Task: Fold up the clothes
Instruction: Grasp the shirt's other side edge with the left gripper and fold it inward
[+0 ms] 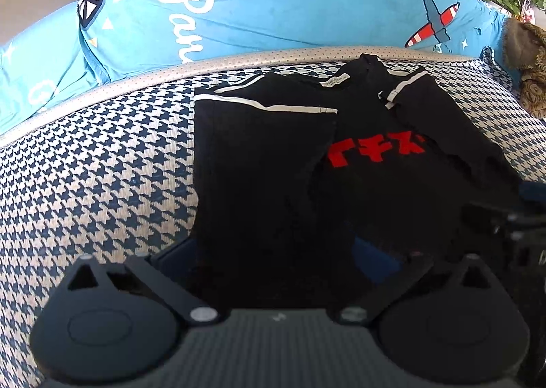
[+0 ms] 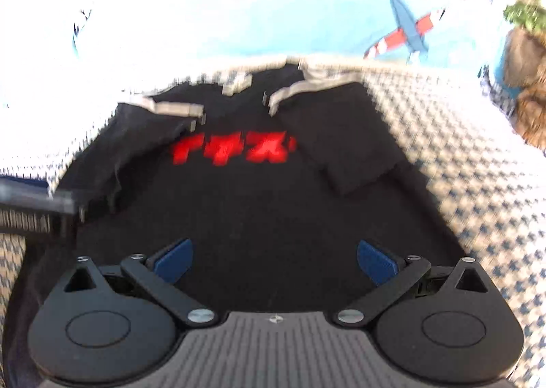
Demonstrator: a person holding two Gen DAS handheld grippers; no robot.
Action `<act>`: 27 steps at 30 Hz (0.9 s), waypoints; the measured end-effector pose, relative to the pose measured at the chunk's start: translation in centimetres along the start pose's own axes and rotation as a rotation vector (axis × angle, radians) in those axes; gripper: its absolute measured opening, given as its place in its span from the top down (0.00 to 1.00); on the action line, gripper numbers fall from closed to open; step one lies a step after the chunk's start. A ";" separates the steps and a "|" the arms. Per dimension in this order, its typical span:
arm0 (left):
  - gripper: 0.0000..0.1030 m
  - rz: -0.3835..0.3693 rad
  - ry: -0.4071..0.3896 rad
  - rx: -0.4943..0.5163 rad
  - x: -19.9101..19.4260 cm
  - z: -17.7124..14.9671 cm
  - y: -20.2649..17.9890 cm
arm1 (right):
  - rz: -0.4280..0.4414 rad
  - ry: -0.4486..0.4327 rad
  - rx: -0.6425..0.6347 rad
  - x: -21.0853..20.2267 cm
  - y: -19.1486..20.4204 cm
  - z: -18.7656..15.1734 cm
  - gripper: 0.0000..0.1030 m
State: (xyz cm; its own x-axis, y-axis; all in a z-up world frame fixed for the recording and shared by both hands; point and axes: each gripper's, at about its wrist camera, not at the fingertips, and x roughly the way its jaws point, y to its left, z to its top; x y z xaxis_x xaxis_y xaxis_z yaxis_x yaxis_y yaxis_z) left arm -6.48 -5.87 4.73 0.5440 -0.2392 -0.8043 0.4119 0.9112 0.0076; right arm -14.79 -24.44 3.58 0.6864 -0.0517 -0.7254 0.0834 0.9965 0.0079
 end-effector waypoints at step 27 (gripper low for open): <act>0.00 0.011 0.052 -0.078 2.5 0.6 0.6 | 0.163 -0.031 0.359 5.4 -13.9 5.9 0.35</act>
State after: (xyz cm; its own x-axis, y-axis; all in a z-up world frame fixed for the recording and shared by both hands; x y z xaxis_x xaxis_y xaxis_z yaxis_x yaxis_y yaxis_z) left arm -4.45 -6.11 3.06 0.5082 -0.2131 -0.8344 0.3468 0.9375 -0.0282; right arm -7.98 -39.00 3.68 0.7323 0.0977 -0.6740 0.2152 0.9058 0.3651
